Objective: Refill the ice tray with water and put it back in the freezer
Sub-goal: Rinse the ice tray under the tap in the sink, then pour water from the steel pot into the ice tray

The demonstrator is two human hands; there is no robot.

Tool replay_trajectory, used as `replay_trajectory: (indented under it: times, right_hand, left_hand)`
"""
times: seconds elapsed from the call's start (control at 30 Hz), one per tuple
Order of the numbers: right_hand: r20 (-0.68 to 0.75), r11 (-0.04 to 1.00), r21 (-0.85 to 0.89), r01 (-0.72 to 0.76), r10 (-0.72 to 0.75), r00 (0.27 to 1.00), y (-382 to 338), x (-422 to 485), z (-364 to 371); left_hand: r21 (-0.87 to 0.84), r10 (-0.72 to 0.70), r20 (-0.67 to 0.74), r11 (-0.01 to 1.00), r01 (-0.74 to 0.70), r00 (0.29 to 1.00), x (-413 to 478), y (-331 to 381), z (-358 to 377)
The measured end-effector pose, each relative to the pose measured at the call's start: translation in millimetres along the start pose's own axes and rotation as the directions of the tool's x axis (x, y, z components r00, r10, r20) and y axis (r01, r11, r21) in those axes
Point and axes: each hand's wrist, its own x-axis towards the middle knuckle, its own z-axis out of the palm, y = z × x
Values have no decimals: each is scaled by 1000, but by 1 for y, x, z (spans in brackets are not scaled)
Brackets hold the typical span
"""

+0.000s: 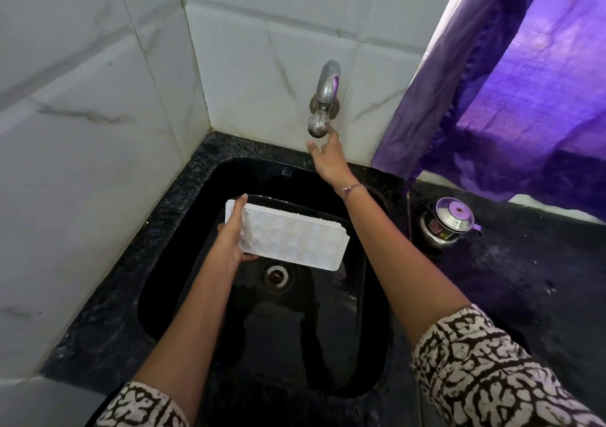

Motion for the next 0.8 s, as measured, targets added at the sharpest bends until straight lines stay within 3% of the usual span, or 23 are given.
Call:
replay_trajectory:
  times: [0.13, 0.3, 0.43, 0.5, 0.63, 0.8]
  right_hand:
    - [-32, 993, -39, 115, -116, 993, -1, -39, 2]
    - [-138, 981, 44, 189, -181, 974, 13, -91, -1]
    - [-298, 979, 174, 104, -48, 953, 41, -137, -12]
    - [-290, 974, 226, 7, 60, 955, 61, -159, -13]
    - [-238, 983, 158, -96, 132, 962, 99, -186, -9]
    - [-305, 988, 103, -115, 142, 942, 110, -195, -9]
  left_hand:
    - [-1, 50, 1, 999, -50, 999, -27, 1, -2]
    - [39, 99, -71, 995, -96, 993, -38, -4, -3]
    - [-2, 75, -45, 997, -75, 996, -37, -10, -9]
    - [-2, 67, -34, 998, -67, 997, -36, -16, -11]
    - [53, 31, 6, 998, -31, 1000, -38, -26, -3]
    - [81, -50, 109, 996, 41, 993, -44, -34, -2]
